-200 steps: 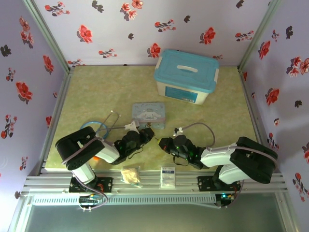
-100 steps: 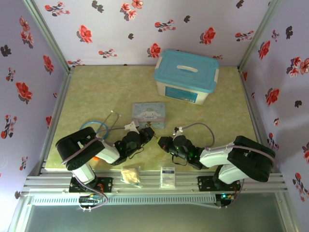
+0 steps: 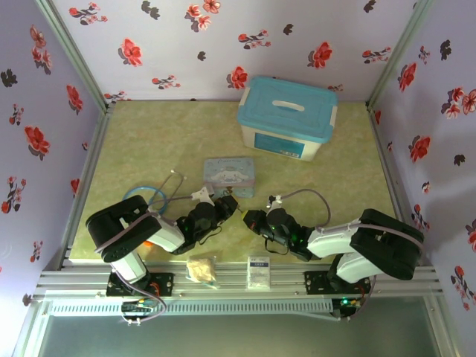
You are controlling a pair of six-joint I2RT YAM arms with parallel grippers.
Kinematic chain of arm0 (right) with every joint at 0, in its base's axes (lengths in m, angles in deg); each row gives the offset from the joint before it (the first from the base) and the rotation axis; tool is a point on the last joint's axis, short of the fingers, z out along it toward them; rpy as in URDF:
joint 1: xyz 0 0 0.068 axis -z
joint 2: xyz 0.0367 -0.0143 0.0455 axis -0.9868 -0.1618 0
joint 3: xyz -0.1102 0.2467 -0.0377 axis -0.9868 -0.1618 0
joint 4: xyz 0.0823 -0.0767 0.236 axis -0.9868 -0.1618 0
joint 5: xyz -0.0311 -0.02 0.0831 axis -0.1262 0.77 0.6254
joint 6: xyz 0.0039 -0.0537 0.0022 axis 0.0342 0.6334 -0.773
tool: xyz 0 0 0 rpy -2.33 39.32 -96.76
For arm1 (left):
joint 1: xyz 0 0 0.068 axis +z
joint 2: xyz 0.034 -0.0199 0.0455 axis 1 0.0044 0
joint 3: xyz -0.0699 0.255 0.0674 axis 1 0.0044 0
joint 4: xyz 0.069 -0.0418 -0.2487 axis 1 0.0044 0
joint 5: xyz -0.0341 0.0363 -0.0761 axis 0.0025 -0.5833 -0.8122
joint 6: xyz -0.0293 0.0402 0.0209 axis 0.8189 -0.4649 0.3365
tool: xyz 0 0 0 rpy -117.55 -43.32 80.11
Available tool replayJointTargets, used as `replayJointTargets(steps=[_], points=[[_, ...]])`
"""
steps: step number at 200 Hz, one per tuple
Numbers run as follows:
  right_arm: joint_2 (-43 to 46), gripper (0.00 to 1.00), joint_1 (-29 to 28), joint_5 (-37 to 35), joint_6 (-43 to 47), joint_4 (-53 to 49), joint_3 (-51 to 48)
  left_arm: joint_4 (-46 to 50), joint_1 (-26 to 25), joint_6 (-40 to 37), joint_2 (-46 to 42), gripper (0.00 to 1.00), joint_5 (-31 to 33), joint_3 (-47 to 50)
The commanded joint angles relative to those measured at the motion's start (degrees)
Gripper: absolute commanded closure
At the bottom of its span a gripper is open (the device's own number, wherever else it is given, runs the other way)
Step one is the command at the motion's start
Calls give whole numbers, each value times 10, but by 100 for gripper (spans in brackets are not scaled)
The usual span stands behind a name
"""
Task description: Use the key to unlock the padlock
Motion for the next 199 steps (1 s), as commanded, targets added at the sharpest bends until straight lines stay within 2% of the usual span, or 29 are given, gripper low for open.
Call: replayJointTargets(steps=[1,45,71,199], points=[[-16,100,-6,-11,8,20,12,-47,-7,-7,-12,100,16,-16],[-32,100,-7,-12,11,36,19,-50,-7,-1,-4,100,13,-17],[-40,100,-6,-15,10,79,11,-48,-10,-3,-3,100,13,-19],[-22,100,-6,-39,25,74,7,-53,-12,-11,3,100,17,-17]])
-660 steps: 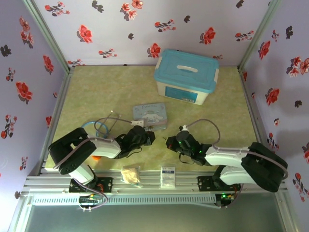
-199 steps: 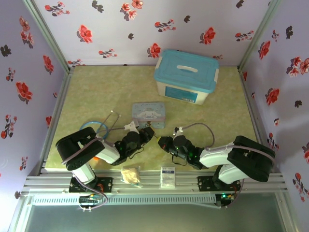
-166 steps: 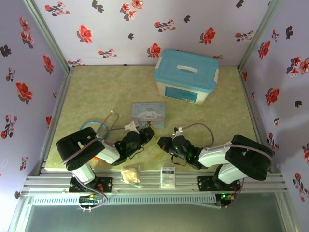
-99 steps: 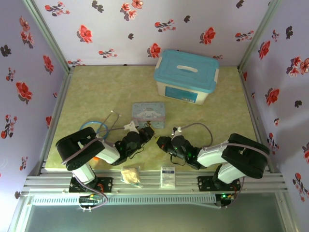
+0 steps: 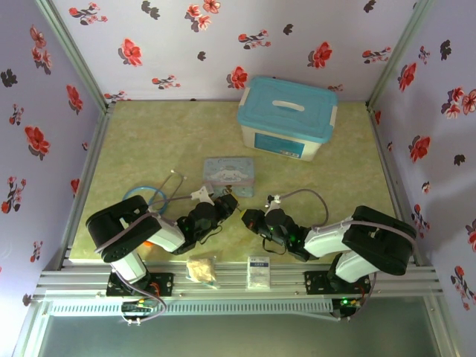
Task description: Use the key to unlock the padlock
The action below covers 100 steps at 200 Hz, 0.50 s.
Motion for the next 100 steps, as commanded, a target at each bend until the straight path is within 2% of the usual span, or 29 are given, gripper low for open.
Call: replayJointTargets(steps=[1,54,100], points=[[8,100,-3,-23,19,30,5,-46,-11,-11,3,100,2,-16],[-33,100,-3,-11,12,120,1,-44,-12,-12,11,100,-1,-20],[-31,100,-4,-15,9,115,-1,-44,-12,-17,10,100,4,-15]])
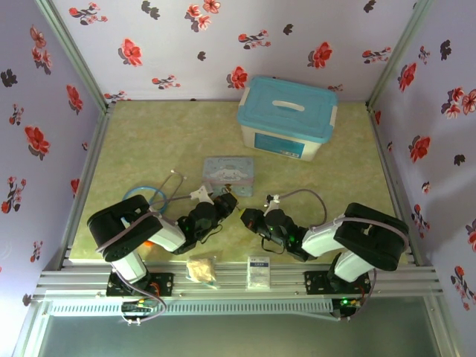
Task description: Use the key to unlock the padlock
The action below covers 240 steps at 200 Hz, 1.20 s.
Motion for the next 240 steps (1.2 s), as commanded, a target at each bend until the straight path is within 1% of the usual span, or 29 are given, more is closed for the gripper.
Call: replayJointTargets(steps=[1,50,87,166,213,240], points=[[6,100,-3,-16,5,56,0,-37,-13,-15,4,100,-13,-13],[21,100,-3,-19,9,26,2,-38,-13,-14,12,100,-16,-18],[21,100,-4,-30,2,38,-7,-36,-12,-21,4,100,-11,-11],[14,100,-4,-41,-2,53,-16,-37,-13,-18,21,100,-16,-16],[7,100,-4,-29,2,51,-5,-43,-13,-18,28,100,-19,-20],[-14,100,-5,-23,0,84,-1,-45,-13,-8,28,100,-27,-22]])
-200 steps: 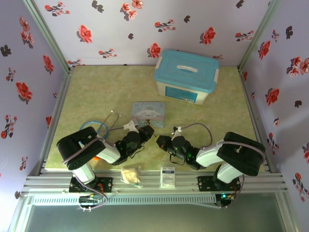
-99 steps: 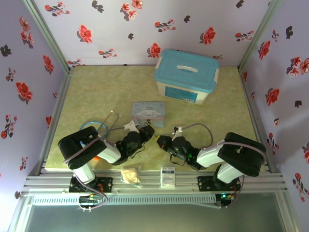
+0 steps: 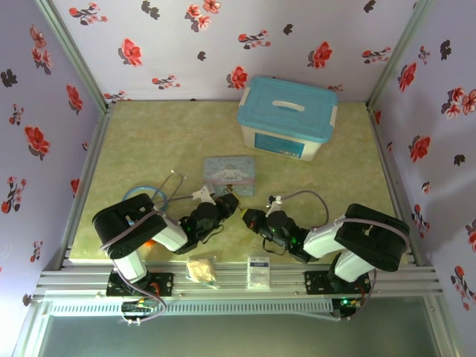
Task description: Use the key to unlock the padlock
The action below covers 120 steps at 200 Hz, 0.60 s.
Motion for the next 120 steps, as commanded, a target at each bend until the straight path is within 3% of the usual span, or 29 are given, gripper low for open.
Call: replayJointTargets(steps=[1,36,88,120], points=[[-17,100,-5,-9,1,67,14,-31,-10,-7,6,100,-23,-14],[-48,100,11,23,3,138,17,-45,-14,1,-1,100,-30,-12],[-59,100,20,64,-7,165,25,-63,-17,3,12,100,-31,-6],[-81,100,47,91,-54,222,4,-65,-17,-3,4,100,-29,-4]])
